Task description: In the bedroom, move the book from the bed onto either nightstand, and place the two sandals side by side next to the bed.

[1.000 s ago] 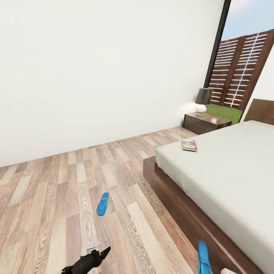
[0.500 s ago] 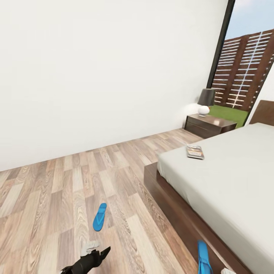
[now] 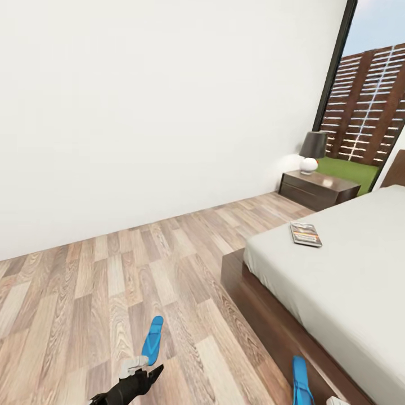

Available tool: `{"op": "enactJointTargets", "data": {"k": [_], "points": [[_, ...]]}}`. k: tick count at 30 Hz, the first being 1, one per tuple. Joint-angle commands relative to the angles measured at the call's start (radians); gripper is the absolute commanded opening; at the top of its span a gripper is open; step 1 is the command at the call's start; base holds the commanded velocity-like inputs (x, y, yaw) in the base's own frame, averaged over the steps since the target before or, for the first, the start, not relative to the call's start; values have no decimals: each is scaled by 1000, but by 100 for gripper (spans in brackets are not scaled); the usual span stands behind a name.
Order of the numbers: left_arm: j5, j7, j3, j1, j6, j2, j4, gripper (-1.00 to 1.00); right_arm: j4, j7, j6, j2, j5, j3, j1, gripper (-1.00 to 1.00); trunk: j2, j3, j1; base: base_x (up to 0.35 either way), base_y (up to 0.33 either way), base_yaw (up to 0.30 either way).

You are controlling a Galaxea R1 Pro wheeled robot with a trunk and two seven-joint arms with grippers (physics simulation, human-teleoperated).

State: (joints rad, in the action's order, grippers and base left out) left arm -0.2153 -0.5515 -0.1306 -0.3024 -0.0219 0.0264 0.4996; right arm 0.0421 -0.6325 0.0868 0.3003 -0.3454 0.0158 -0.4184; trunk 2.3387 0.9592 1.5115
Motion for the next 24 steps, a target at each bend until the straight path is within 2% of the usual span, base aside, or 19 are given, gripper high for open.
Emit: {"op": "enactJointTargets", "data": {"k": [1, 7, 12, 19, 24], "points": [[-6, -5, -2, 0, -2, 0, -1, 100, 1, -2, 10, 0, -9, 3, 0, -100, 0, 1, 0, 271, 171, 0], [-6, -5, -1, 0, -1, 0, -1, 100, 1, -3, 10, 0, -9, 3, 0, -100, 0, 1, 0, 230, 67, 0], [-6, -5, -1, 0, -1, 0, -1, 100, 1, -2, 10, 0, -8, 2, 0, -100, 0, 1, 0, 35, 4, 17], [-6, -5, -1, 0, -1, 0, -1, 100, 1, -2, 10, 0, -8, 3, 0, -100, 0, 4, 0, 3, 0, 188], [-6, -5, -2, 0, -2, 0, -1, 100, 1, -1, 10, 0, -8, 3, 0, -100, 0, 5, 0, 89, -41, 42]]}}
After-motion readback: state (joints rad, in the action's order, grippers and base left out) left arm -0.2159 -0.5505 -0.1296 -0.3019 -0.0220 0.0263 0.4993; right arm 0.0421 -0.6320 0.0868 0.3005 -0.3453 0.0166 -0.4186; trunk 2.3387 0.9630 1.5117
